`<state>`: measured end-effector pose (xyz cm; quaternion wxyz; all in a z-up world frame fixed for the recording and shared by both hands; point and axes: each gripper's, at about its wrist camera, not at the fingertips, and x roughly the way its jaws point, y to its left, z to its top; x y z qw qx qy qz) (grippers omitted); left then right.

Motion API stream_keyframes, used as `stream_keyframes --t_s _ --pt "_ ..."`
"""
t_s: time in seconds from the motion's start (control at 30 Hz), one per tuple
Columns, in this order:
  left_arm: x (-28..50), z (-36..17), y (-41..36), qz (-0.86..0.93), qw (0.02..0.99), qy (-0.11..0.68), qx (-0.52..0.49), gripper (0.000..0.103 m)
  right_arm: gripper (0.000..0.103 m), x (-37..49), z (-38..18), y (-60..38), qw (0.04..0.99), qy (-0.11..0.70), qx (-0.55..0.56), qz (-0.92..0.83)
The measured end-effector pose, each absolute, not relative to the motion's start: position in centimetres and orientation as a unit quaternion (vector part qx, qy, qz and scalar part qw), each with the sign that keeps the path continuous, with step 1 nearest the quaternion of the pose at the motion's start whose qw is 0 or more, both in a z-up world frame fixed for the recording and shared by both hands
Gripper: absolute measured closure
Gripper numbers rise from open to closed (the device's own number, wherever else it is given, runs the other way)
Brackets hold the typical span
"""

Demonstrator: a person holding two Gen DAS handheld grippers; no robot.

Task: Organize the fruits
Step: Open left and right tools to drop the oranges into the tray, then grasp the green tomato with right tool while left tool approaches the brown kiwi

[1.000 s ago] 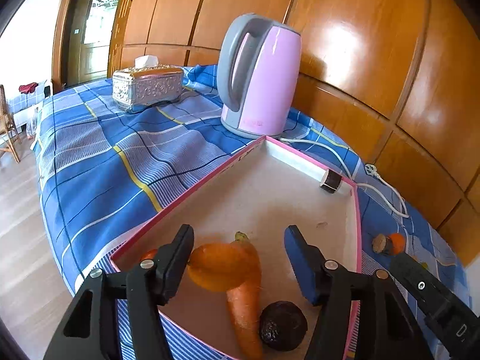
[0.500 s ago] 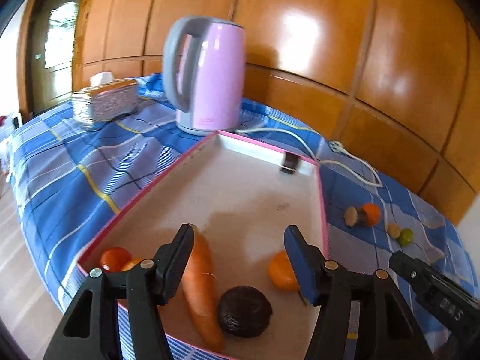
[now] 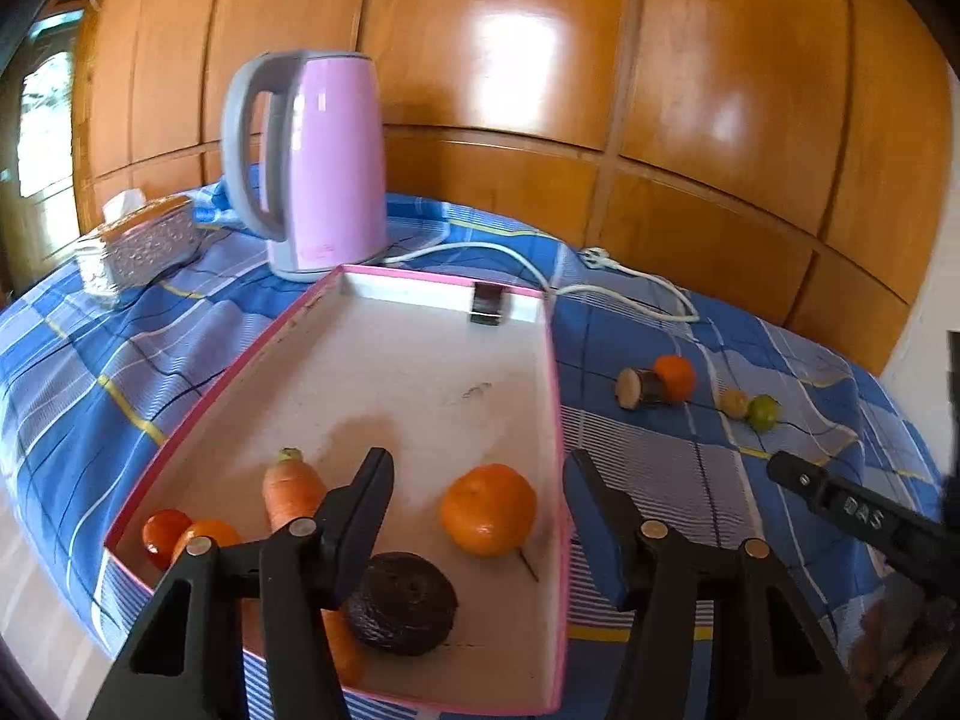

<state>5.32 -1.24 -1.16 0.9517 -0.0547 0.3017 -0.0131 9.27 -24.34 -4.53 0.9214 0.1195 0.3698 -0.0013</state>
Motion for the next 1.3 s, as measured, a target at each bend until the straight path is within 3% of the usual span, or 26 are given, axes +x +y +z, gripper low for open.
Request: stream_keyframes --t_s 0.1,0.13,0.2,0.37,1.03,1.13,1.3 --pt "5.0 -1.1 -2.0 -0.033 0.954 0.296 -0.041 0.055 0.051 9.6 -4.8 -25.2 0.921 0.369 0.127 -0.012" --pt "4.9 -1.0 -2.3 -0.043 0.953 0.296 -0.037 0.061 0.051 9.7 -4.8 -25.4 0.921 0.367 0.127 -0.016" --pt "4.9 -1.1 -2.9 -0.057 0.953 0.297 -0.028 0.064 0.056 10.1 -4.8 -25.7 0.922 0.366 0.125 -0.024" --pt "4.8 -1.2 -3.7 -0.084 0.949 0.303 -0.022 0.065 0.062 11.6 -4.8 -27.3 0.922 0.361 0.134 -0.037" --pt "5.3 -2.1 -5.9 -0.122 0.938 0.323 0.003 0.065 0.062 18.4 -6.4 -29.9 0.908 0.374 0.186 -0.040" --pt "5.4 -2.3 -6.3 -0.125 0.937 0.326 0.009 0.065 0.069 18.5 -6.6 -30.2 0.907 0.371 0.197 -0.032" --pt "5.7 -2.3 -7.0 -0.135 0.933 0.333 0.015 0.065 0.070 17.8 -6.7 -30.8 0.903 0.371 0.214 -0.031"
